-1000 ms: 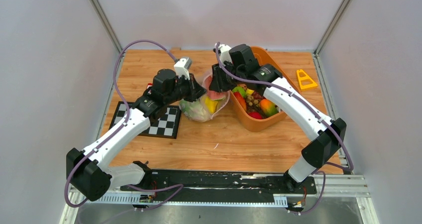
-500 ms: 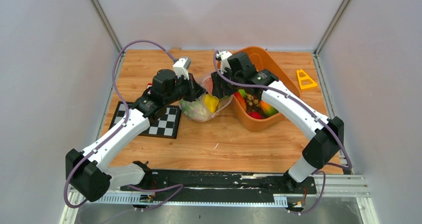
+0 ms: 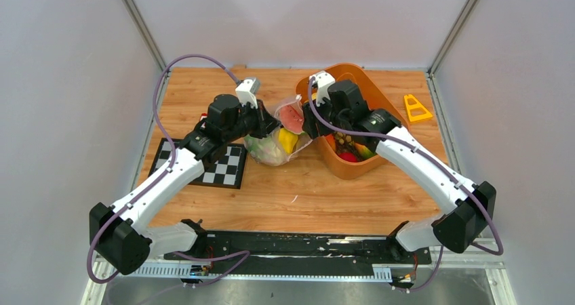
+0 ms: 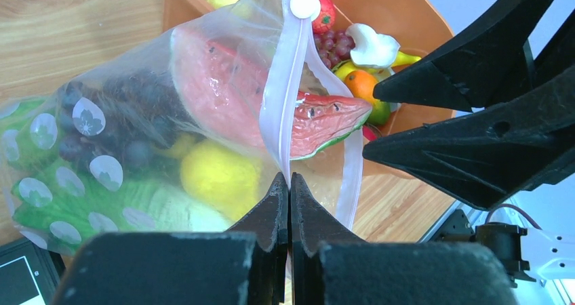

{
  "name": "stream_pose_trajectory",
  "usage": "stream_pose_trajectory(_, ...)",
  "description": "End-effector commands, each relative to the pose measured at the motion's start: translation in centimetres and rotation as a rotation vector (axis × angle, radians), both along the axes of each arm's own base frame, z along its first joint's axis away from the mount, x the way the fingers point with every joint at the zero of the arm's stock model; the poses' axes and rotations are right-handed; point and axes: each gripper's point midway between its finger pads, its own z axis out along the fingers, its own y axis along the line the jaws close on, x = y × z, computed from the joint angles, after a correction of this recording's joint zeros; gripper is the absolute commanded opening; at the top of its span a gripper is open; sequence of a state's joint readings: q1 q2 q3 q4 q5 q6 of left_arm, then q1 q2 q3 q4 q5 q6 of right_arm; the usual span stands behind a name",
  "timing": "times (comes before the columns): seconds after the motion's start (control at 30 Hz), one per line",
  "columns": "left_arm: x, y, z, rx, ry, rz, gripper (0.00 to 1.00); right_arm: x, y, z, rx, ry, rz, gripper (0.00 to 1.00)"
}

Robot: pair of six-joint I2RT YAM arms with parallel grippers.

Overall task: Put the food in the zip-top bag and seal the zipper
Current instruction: Place the fake fruit in the zipper food storage bag.

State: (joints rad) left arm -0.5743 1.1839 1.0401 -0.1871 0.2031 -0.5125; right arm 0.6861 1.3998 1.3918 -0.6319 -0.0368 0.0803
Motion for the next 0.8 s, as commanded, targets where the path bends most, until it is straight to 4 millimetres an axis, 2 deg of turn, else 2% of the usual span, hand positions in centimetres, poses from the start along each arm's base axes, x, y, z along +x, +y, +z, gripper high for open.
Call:
stream_pose_trajectory(0.0, 0.2, -0.5, 2.0, -0.045, -0.060, -0.016, 0.00, 0.9, 0.4, 0.2, 0.006, -0.027, -0.010, 0.50)
stream_pose_trajectory(0.07, 0.2, -0.4, 2.0, -0.042, -0.059, -0.012, 0.00, 0.6, 0.8, 0.4, 0.024, -0.018, 0.010, 0.41)
stream_pose_trajectory(0.1, 0.2, -0.3, 2.0, -0.041, -0.061, -0.010, 0.00, 0.4, 0.9, 0.5, 0.035, -0.016, 0.019, 0.39)
stream_pose_trajectory(0.3, 0.2, -0.3, 2.0, -0.044, -0.060, -0.006, 0.00, 0.0, 1.0, -0.2, 0.026, 0.029, 0.018, 0.39)
stream_pose_trajectory(0.4, 0.2, -0.4, 2.0, -0.047, -0.058, -0.011, 0.00, 0.3, 0.3, -0.7, 0.002, 0.032, -0.019, 0.38)
stream_pose_trajectory(0.63, 0.2, -0.4, 1.8, -0.043, -0.054, -0.012, 0.00, 0.0, -0.6, 0.9, 0.007, -0.024, -0.022, 0.40)
stream_pose_trajectory(0.77, 0.3, -0.4, 1.6, -0.043, -0.052, -0.006, 0.00, 0.2, -1.4, 0.9, 0.028, -0.023, -0.041, 0.40)
